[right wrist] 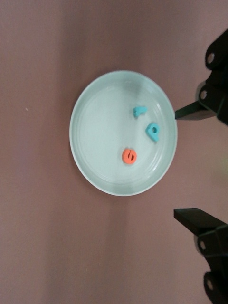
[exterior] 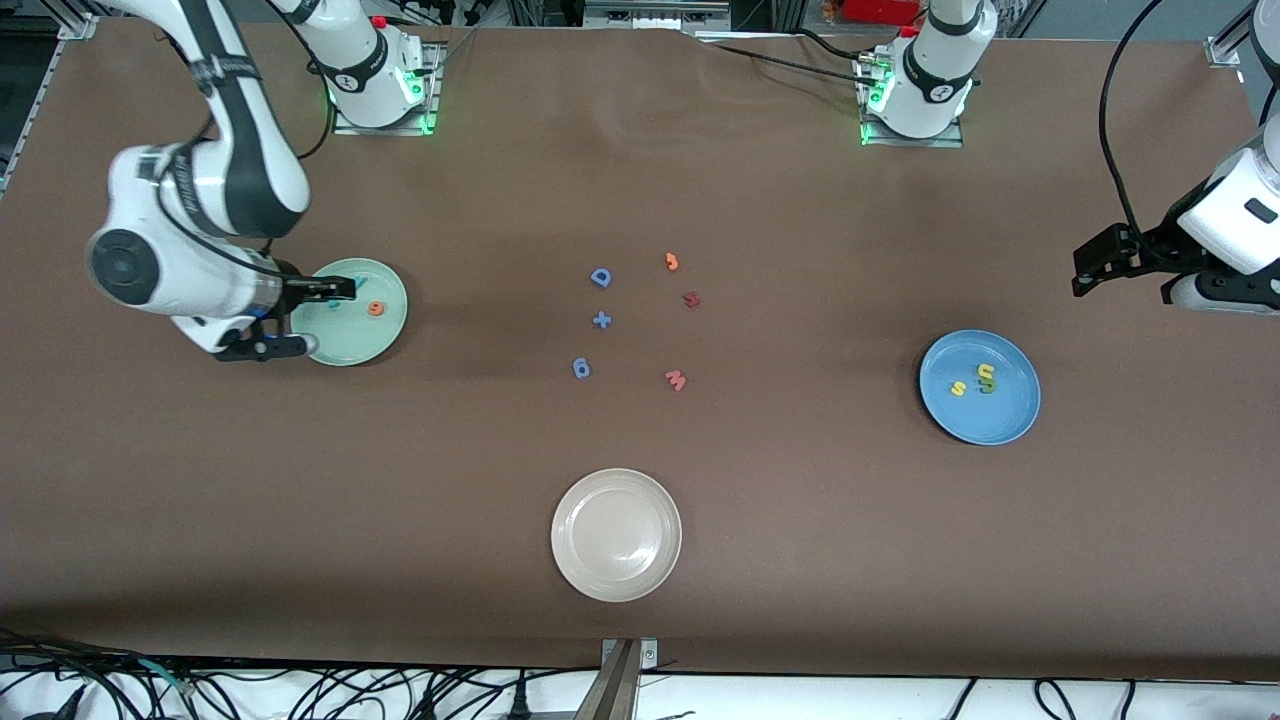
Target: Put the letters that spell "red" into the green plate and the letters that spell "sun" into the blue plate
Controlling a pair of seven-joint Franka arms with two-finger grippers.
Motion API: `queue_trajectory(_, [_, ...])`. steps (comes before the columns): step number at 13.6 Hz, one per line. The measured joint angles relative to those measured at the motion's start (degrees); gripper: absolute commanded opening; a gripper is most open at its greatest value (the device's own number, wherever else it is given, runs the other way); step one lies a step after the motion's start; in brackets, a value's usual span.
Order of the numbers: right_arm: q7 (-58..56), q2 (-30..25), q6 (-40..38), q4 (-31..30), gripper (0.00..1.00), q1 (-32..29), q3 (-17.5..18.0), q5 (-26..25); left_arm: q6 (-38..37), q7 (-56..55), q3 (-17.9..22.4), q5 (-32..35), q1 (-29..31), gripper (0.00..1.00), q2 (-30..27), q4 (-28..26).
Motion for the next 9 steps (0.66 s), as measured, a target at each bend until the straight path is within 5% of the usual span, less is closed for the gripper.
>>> queue_trajectory(4, [0.61,-0.49,-11.89,11.90,0.88,-1.85,-0.03,0.03,0.00,0.00,0.00,0.00,0.01,1.00,0.02,0.00])
queue_trajectory(9, [0.61,-5.69,-13.55,16.01,1.00,-9.12,7.15,-0.73,0.00,0.00,0.00,0.00,0.02,1.00,0.04,0.00])
